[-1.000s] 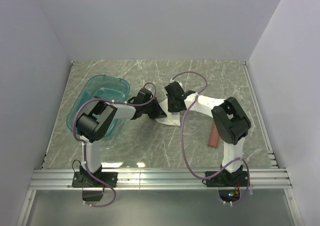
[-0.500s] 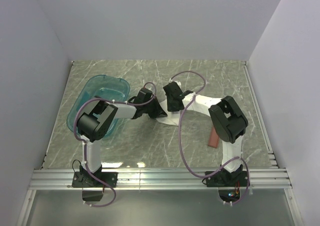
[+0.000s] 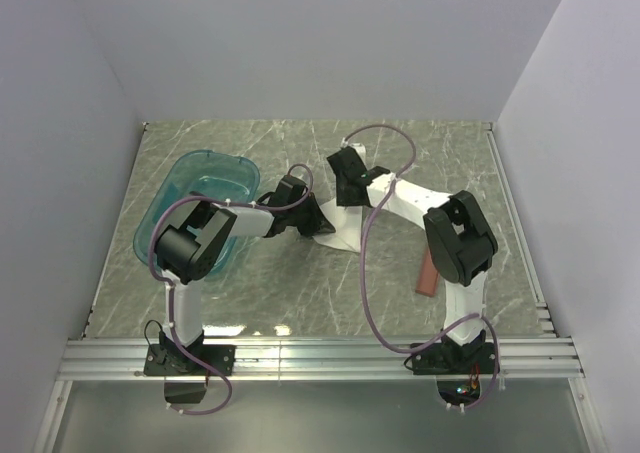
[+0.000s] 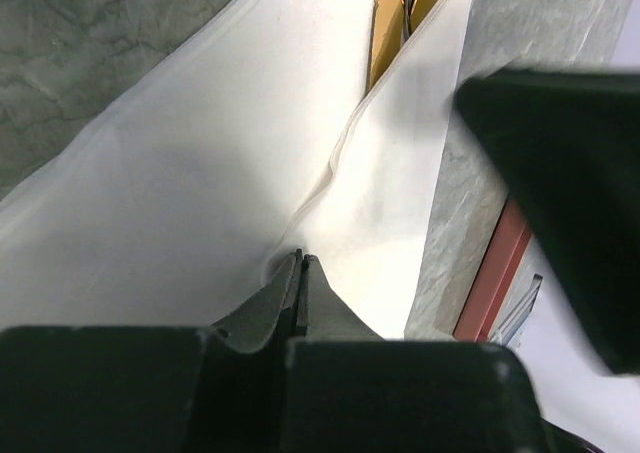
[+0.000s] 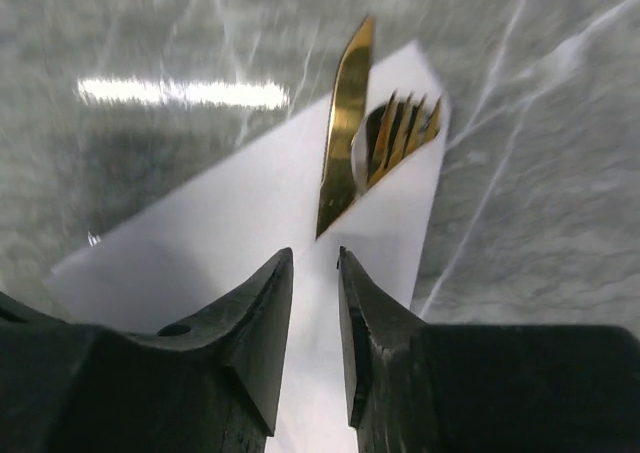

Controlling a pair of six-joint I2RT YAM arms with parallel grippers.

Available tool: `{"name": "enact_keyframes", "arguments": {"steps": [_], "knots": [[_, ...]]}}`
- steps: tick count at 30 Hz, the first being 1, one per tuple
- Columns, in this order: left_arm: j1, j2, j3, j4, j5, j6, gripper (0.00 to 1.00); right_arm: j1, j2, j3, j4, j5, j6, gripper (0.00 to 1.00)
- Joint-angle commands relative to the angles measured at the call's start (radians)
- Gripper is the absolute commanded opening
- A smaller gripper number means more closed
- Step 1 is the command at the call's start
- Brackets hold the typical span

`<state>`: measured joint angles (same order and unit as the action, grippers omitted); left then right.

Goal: Place the utensils on the paper napkin and roll it up

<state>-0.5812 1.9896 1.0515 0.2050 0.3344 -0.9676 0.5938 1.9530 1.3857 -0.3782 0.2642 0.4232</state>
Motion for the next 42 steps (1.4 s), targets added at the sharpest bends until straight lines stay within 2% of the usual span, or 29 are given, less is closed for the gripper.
{"name": "enact_keyframes", "arguments": {"steps": [1,6,9,13,18,24,29,35,42], "knots": [[0.001,0.071,-0.018,-0.131,-0.110,0.026,0.00,-0.018,0.004,0.097,-0.021,0.118,-0.003,0.35],[0.001,0.075,-0.018,-0.133,-0.107,0.024,0.00,-0.034,0.070,0.145,0.022,0.130,-0.072,0.38],[0.000,0.071,-0.018,-0.136,-0.107,0.024,0.00,-0.032,0.073,0.133,0.090,0.074,-0.116,0.34],[0.001,0.069,-0.021,-0.136,-0.109,0.023,0.00,-0.038,0.105,0.157,0.107,0.018,-0.113,0.23],[0.000,0.069,-0.025,-0.142,-0.110,0.020,0.00,-0.046,0.159,0.174,0.094,-0.013,-0.093,0.20],[0.001,0.064,-0.034,-0.151,-0.127,0.017,0.00,-0.055,0.199,0.188,0.044,0.044,-0.083,0.18],[0.003,0.067,-0.039,-0.151,-0.130,0.010,0.00,-0.057,0.175,0.177,0.056,0.050,-0.100,0.18],[0.003,0.075,-0.031,-0.162,-0.135,0.006,0.00,-0.057,0.064,0.151,0.068,-0.046,-0.097,0.18],[0.003,0.077,-0.028,-0.174,-0.146,-0.003,0.00,-0.042,-0.046,0.017,0.002,-0.115,0.028,0.15]]}}
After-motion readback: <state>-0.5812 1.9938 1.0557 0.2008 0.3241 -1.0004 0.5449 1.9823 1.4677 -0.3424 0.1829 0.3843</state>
